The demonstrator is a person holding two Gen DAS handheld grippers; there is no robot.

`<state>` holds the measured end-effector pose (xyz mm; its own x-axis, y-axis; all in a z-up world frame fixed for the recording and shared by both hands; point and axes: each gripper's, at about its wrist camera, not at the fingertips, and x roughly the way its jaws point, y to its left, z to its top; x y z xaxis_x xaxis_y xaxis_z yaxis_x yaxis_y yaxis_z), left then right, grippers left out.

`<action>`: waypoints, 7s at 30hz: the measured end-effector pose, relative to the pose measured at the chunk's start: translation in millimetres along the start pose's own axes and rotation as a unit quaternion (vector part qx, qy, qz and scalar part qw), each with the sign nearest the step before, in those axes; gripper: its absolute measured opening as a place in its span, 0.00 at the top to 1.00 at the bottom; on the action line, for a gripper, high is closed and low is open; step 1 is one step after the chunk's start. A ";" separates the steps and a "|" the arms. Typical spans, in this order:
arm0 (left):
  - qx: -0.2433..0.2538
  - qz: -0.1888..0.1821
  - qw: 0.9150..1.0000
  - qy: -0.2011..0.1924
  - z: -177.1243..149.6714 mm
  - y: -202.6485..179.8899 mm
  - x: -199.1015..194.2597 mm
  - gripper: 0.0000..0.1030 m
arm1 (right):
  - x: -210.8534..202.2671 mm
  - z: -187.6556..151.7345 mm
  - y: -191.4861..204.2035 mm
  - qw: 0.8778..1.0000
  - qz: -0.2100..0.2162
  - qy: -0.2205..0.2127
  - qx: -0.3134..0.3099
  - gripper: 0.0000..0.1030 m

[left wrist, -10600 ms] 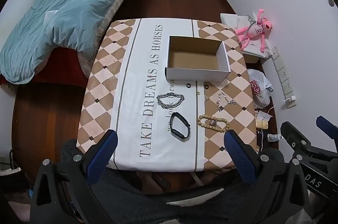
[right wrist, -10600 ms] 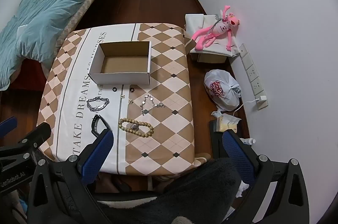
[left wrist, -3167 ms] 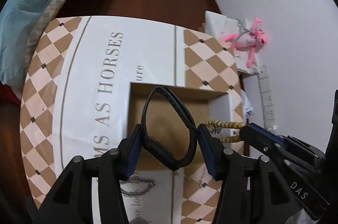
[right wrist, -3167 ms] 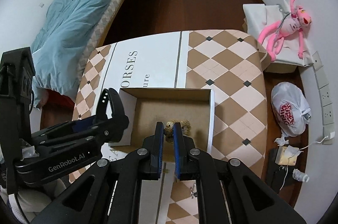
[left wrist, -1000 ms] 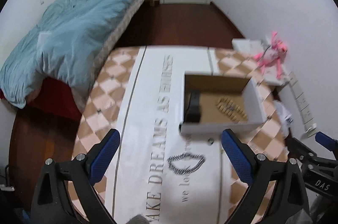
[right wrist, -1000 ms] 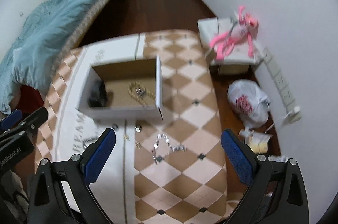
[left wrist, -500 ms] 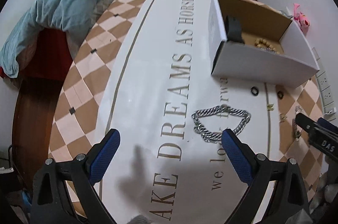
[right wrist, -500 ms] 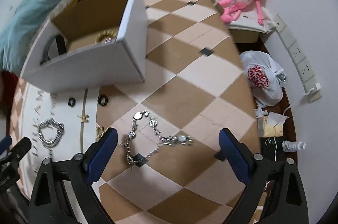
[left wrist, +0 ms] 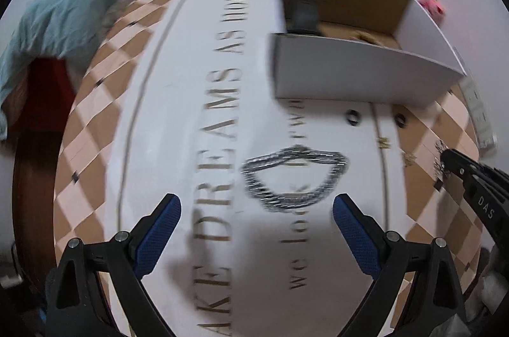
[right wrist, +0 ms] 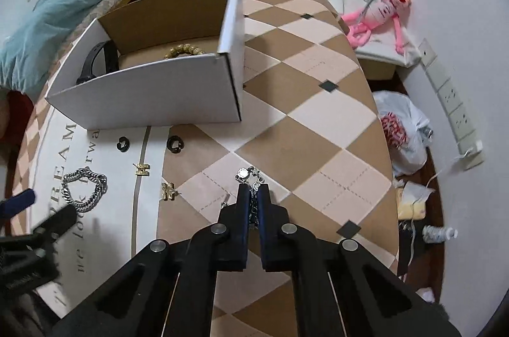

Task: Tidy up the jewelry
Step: 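Grasp the silver chain bracelet with the left gripper while the right gripper grasps the silver charm bracelet, then lower the chain bracelet with the left gripper while the right gripper lowers the charm bracelet into the box, then pinch a small gold piece with the left gripper while the right gripper pinches the other gold piece, then drop the gold piece from the left gripper while the right gripper drops its gold piece into the box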

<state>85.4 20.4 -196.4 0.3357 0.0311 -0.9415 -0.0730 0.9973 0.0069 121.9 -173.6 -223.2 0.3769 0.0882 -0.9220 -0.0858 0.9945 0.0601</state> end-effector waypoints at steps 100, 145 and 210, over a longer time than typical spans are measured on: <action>-0.021 0.048 0.993 -0.107 77.8 19.5 -73.4 0.02 | -68.5 68.9 18.0 0.999 0.034 -0.034 -0.022 0.04; 0.028 -0.031 0.999 -0.030 29.3 -81.3 13.4 0.64 | -22.9 -13.7 -41.1 0.997 0.042 -0.042 0.052 0.88; -0.026 -0.010 0.994 -0.101 129.5 14.5 -74.6 0.02 | -72.5 121.1 20.3 0.998 0.013 -0.044 -0.041 0.06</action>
<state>181.0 41.1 -82.4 0.5198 0.0293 -0.8538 -0.1104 0.9933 -0.0331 204.5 -153.0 -108.9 0.4530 0.1227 -0.8830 -0.1705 0.9841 0.0492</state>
